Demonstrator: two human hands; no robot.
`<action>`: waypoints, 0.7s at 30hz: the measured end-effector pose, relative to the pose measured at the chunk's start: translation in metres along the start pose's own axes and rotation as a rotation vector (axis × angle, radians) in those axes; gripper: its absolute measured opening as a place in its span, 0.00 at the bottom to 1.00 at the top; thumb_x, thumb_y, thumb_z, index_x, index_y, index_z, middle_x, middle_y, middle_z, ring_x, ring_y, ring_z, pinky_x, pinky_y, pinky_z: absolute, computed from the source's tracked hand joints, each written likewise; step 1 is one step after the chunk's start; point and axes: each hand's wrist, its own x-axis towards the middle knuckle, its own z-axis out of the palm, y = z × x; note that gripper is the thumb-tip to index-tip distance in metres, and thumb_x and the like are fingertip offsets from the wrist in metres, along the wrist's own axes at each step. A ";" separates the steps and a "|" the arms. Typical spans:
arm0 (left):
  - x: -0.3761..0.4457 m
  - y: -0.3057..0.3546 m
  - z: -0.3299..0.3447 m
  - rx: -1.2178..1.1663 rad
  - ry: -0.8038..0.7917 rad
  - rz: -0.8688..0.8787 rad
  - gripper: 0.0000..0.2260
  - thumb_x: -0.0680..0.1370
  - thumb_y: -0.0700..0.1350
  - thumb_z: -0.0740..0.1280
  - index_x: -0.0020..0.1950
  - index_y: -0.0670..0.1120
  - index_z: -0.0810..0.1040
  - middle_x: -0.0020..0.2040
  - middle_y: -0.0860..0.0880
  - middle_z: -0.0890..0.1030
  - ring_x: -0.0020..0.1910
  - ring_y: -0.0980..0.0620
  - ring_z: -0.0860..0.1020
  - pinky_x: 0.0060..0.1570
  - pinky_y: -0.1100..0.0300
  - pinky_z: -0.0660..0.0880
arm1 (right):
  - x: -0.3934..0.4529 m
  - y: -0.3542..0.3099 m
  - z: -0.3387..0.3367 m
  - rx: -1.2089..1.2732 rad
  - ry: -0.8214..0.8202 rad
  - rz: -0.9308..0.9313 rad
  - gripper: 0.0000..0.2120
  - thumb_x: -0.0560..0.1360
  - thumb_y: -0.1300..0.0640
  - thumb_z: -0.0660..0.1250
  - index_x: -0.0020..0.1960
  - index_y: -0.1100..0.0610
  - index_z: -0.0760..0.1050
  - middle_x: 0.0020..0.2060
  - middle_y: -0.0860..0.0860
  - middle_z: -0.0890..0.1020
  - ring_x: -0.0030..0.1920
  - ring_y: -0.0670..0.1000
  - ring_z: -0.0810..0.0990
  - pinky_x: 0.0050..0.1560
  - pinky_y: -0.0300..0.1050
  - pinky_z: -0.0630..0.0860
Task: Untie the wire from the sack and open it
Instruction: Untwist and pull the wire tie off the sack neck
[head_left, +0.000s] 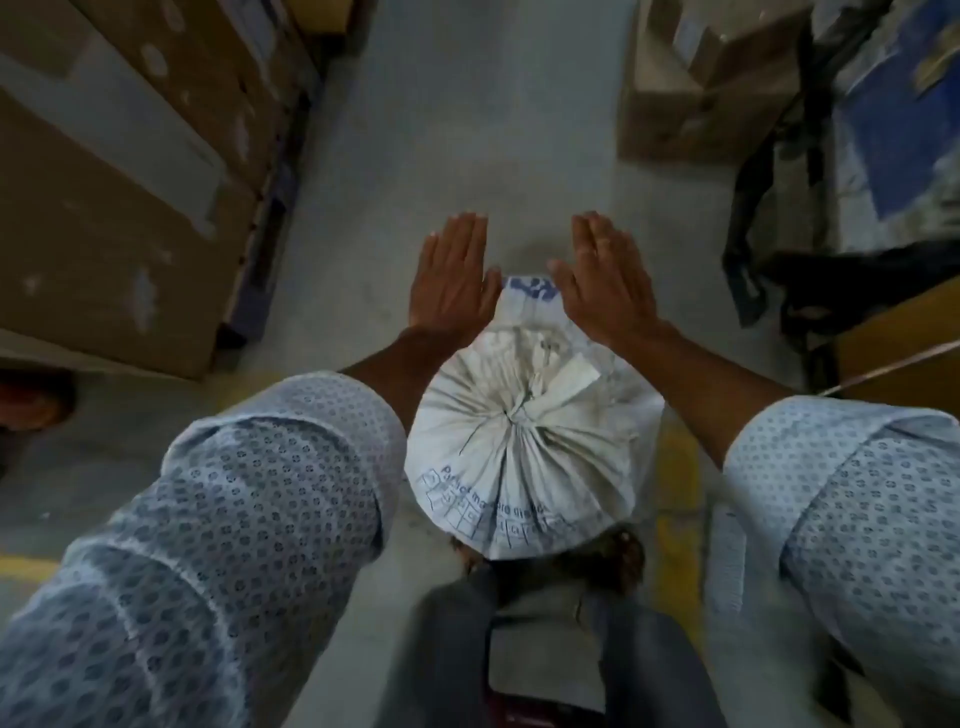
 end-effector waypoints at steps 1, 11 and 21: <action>-0.004 -0.001 0.024 -0.006 -0.020 -0.010 0.27 0.82 0.51 0.53 0.78 0.39 0.62 0.77 0.40 0.66 0.77 0.42 0.63 0.76 0.44 0.57 | -0.009 0.006 0.024 0.027 -0.016 0.014 0.31 0.82 0.43 0.53 0.75 0.65 0.63 0.72 0.65 0.68 0.73 0.63 0.66 0.75 0.59 0.59; -0.048 -0.023 0.171 -0.060 -0.225 0.141 0.13 0.80 0.43 0.51 0.61 0.38 0.65 0.38 0.34 0.78 0.34 0.34 0.79 0.35 0.41 0.79 | -0.056 0.069 0.181 0.415 -0.237 0.495 0.29 0.82 0.39 0.45 0.70 0.53 0.72 0.70 0.57 0.73 0.71 0.61 0.68 0.70 0.53 0.63; -0.086 -0.022 0.163 -0.733 -0.501 -0.255 0.18 0.82 0.58 0.52 0.47 0.48 0.74 0.34 0.42 0.72 0.30 0.51 0.70 0.39 0.55 0.69 | -0.102 0.054 0.178 0.393 -0.179 0.184 0.34 0.79 0.32 0.44 0.43 0.59 0.74 0.38 0.62 0.79 0.45 0.64 0.78 0.53 0.57 0.72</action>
